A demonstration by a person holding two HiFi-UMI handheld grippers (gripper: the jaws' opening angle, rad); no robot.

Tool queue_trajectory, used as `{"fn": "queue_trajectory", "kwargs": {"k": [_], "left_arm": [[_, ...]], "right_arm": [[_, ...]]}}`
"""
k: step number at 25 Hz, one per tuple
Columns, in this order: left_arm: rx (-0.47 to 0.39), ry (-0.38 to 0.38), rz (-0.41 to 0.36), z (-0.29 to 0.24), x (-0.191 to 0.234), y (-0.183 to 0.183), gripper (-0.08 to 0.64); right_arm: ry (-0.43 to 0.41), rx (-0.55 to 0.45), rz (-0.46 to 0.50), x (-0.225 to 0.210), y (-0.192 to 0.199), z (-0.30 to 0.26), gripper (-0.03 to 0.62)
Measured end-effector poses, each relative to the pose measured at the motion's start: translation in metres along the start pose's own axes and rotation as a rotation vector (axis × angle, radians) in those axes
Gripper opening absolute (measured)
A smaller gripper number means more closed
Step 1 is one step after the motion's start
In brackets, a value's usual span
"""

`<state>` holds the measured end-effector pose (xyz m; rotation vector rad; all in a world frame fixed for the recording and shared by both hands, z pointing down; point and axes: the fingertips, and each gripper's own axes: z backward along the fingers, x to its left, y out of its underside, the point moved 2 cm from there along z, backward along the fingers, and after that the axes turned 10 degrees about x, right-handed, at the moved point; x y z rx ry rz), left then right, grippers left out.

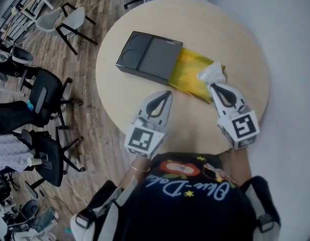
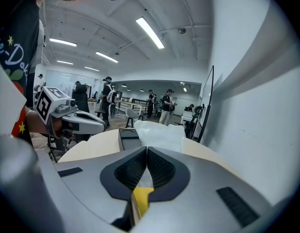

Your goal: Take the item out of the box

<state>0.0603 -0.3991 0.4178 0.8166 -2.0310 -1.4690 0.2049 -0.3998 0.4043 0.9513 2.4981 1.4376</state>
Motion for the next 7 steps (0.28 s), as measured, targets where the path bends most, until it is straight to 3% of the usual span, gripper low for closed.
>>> {"fn": "queue_trajectory", "kwargs": {"k": [7], "left_arm": [[0.004,-0.002,-0.002,-0.0002,0.0013,0.0005,-0.014]], "right_arm": [[-0.011,-0.008,-0.014,-0.0002,-0.0013,0.0008,0.002]]}}
